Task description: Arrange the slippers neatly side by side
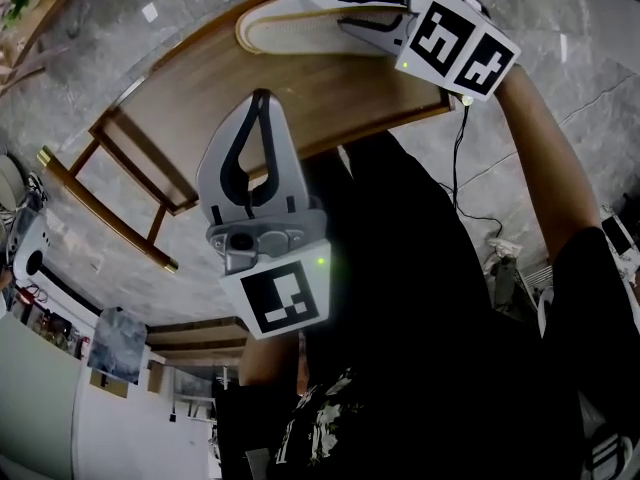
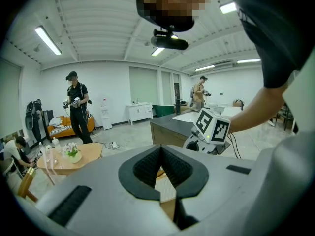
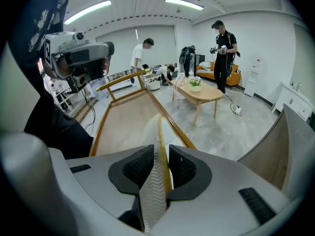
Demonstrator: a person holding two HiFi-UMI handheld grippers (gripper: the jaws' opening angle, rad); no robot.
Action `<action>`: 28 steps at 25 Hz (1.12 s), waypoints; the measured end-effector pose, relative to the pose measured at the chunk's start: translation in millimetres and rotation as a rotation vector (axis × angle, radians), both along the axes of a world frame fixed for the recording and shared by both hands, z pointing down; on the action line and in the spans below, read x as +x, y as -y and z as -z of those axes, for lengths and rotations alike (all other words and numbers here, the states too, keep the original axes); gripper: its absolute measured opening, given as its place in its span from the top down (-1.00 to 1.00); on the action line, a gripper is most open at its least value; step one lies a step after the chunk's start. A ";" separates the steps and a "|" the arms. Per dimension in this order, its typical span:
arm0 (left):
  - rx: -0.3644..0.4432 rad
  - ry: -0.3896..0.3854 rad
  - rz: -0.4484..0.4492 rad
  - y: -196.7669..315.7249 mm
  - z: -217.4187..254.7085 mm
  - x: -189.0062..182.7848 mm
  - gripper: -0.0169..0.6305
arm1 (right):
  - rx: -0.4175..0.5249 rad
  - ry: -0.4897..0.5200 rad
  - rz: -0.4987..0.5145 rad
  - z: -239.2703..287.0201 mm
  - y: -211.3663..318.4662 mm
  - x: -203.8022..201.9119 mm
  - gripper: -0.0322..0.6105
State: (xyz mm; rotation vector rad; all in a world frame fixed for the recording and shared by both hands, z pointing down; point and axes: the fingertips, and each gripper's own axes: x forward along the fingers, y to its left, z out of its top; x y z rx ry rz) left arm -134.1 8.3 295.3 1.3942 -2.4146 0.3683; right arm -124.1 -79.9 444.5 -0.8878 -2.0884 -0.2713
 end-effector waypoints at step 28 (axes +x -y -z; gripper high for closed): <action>0.033 -0.010 0.011 -30.0 7.2 19.6 0.94 | 0.209 0.205 0.272 72.4 -66.0 66.3 0.83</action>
